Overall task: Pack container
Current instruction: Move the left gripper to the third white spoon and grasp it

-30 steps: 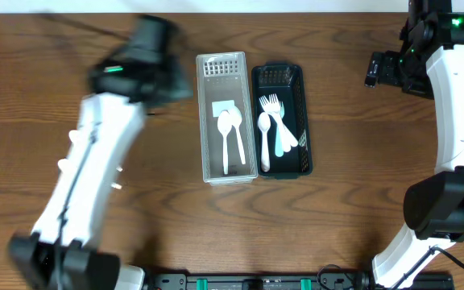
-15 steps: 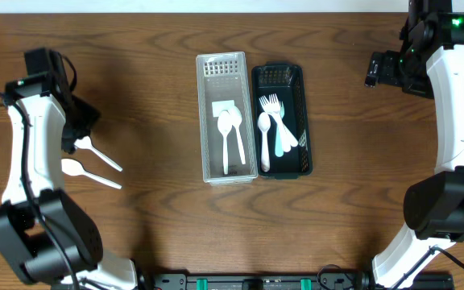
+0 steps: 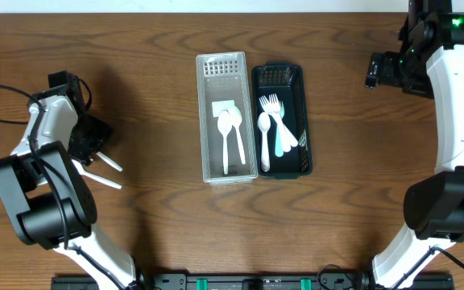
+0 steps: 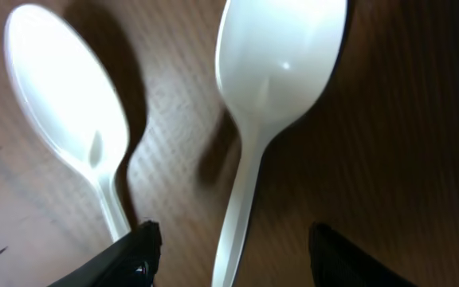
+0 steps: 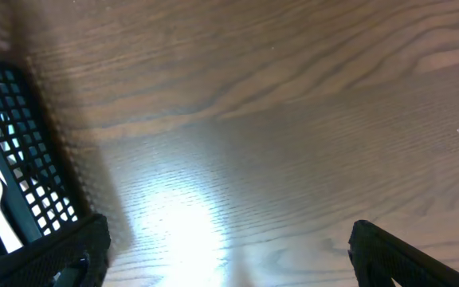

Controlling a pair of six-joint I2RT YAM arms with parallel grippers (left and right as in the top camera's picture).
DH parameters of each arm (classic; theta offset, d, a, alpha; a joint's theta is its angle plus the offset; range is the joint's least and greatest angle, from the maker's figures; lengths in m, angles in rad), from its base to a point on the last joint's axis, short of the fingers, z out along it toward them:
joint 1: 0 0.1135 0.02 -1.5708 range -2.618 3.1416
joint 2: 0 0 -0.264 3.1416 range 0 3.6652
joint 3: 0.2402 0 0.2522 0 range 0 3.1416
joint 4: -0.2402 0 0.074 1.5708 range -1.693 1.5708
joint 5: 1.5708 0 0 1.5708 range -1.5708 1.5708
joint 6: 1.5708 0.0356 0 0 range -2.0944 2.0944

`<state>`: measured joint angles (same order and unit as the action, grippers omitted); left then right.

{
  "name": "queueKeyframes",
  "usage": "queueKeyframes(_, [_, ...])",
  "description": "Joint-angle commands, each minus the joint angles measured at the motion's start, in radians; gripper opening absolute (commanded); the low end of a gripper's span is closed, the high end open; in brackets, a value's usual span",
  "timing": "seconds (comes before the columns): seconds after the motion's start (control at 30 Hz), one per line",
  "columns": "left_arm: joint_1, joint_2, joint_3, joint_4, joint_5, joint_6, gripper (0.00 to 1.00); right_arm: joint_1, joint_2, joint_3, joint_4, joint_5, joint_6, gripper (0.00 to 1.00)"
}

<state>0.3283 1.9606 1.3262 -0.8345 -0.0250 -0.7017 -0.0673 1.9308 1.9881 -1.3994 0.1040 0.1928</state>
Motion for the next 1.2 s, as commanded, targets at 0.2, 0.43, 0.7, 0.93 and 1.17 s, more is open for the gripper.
queueKeyframes(0.2, [0.018,0.076,-0.001,0.051,0.043,0.100,0.62,-0.013,0.007,-0.005,-0.003,-0.003,-0.023,0.99])
queueKeyframes(0.43, [0.018,0.082,-0.001,0.066,0.044,0.125,0.62,-0.013,0.007,-0.005,-0.003,-0.003,-0.023,0.99])
queueKeyframes(0.7, [0.018,0.082,-0.001,0.040,0.044,0.125,0.33,-0.013,0.007,-0.005,-0.007,-0.003,-0.023,0.99])
queueKeyframes(0.93, [0.018,0.082,-0.001,0.029,0.044,0.125,0.06,-0.013,0.007,-0.005,-0.007,-0.003,-0.023,0.99])
queueKeyframes(1.17, [0.018,0.082,0.000,0.017,0.043,0.126,0.06,-0.013,0.007,-0.005,-0.007,-0.003,-0.023,0.99])
